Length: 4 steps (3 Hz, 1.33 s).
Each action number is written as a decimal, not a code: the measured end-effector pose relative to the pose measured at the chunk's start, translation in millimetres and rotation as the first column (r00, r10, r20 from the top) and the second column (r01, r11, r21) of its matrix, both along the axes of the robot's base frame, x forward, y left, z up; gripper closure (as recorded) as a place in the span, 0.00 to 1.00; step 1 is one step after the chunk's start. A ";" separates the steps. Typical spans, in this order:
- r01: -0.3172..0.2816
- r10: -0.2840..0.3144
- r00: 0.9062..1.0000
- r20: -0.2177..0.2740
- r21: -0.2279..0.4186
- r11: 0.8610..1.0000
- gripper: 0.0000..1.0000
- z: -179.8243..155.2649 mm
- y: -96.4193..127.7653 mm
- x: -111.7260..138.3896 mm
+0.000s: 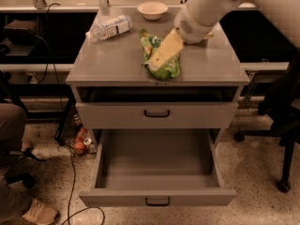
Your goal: Place green rice chip bag into middle drawer
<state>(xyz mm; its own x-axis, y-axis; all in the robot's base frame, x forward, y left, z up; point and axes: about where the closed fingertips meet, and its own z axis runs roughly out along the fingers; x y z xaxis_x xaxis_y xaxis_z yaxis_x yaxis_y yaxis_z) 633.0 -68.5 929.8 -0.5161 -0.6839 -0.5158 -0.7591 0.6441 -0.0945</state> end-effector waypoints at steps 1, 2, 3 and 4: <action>0.025 -0.027 0.999 -0.042 -0.037 0.999 0.00 -21.6 34.8 0.7; 0.070 -0.074 0.995 -0.063 -0.052 0.996 0.00 -38.9 59.3 13.1; 0.112 -0.115 0.991 -0.063 -0.044 0.993 0.00 -47.0 64.8 29.4; 0.155 -0.156 0.987 -0.035 -0.045 0.987 0.00 -54.8 63.7 44.2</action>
Offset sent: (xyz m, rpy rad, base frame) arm 0.0203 0.0802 -0.0513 -0.0597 0.0855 -0.1051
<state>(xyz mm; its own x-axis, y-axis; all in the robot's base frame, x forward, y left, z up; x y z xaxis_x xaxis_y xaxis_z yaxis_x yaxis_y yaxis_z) 677.2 -4.8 875.0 -0.6366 -0.6146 -0.4658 -0.6535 0.7506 -0.0971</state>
